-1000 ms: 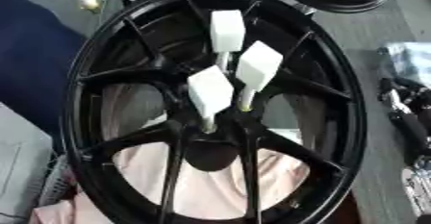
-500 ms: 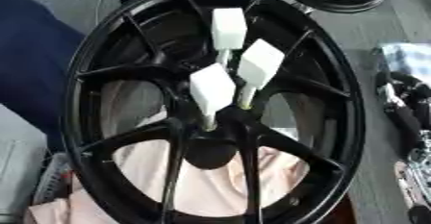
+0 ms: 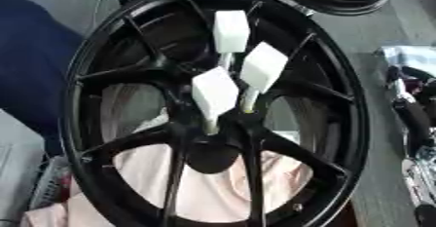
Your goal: Pull the pin out of the wheel hub.
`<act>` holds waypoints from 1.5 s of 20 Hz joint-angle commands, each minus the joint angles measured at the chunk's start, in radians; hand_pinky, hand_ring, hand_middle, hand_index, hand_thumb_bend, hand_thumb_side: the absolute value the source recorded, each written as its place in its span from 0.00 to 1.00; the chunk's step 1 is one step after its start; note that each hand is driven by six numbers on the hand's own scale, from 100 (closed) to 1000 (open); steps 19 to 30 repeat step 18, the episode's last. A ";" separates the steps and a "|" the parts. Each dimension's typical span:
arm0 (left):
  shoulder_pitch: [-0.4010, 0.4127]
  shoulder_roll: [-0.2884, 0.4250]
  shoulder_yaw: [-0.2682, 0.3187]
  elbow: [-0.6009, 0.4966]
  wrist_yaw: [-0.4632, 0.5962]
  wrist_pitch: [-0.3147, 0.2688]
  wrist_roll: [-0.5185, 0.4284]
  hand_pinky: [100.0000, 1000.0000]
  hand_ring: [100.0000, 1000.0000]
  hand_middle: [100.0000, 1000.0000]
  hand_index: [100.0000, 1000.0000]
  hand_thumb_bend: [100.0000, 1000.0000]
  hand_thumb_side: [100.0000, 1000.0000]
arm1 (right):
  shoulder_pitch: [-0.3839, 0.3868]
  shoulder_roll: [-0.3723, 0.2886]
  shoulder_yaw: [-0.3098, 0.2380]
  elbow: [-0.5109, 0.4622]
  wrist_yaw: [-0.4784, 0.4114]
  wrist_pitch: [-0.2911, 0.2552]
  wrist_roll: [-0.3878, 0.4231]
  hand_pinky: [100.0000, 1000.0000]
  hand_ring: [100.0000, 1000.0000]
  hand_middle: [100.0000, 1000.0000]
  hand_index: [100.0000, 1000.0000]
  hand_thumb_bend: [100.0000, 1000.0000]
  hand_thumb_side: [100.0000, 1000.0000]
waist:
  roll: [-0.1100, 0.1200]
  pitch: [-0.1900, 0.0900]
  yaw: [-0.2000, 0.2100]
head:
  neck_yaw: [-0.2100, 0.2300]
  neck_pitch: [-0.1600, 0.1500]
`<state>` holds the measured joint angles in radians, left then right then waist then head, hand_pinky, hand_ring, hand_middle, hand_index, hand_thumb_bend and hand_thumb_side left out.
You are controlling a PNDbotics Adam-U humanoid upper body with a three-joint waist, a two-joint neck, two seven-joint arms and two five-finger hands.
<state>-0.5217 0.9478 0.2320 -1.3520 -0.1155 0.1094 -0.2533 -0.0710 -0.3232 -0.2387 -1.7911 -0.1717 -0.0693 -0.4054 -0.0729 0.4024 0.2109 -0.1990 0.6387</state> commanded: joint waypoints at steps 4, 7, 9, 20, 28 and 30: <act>0.118 0.002 0.047 -0.118 0.014 -0.011 0.105 0.80 0.70 0.63 0.76 0.20 0.75 | -0.011 -0.028 0.008 -0.019 -0.004 0.001 0.011 0.80 0.58 0.44 0.69 0.31 0.31 | 0.013 -0.021 -0.016 | 0.023 -0.007; 0.119 -0.018 0.058 -0.194 0.066 0.001 0.158 0.75 0.62 0.53 0.69 0.07 0.64 | -0.013 -0.030 0.010 -0.019 -0.005 0.000 0.014 0.80 0.58 0.44 0.69 0.31 0.31 | 0.014 -0.023 -0.020 | 0.027 -0.006; 0.104 -0.047 0.037 -0.255 0.104 -0.002 0.196 0.74 0.60 0.51 0.67 0.04 0.65 | -0.018 -0.029 0.013 -0.020 -0.007 0.000 0.016 0.80 0.58 0.44 0.69 0.31 0.31 | 0.015 -0.023 -0.021 | 0.031 -0.004; 0.064 -0.268 -0.082 -0.499 0.264 0.054 0.356 0.73 0.58 0.50 0.68 0.06 0.70 | -0.051 -0.020 0.031 -0.018 -0.006 0.001 0.033 0.80 0.58 0.44 0.69 0.31 0.30 | 0.013 -0.023 -0.035 | 0.043 -0.006; 0.064 -0.268 -0.082 -0.499 0.264 0.054 0.356 0.73 0.58 0.50 0.68 0.06 0.70 | -0.051 -0.020 0.031 -0.018 -0.006 0.001 0.033 0.80 0.58 0.44 0.69 0.31 0.30 | 0.013 -0.023 -0.035 | 0.043 -0.006; 0.064 -0.268 -0.082 -0.499 0.264 0.054 0.356 0.73 0.58 0.50 0.68 0.06 0.70 | -0.051 -0.020 0.031 -0.018 -0.006 0.001 0.033 0.80 0.58 0.44 0.69 0.31 0.30 | 0.013 -0.023 -0.035 | 0.043 -0.006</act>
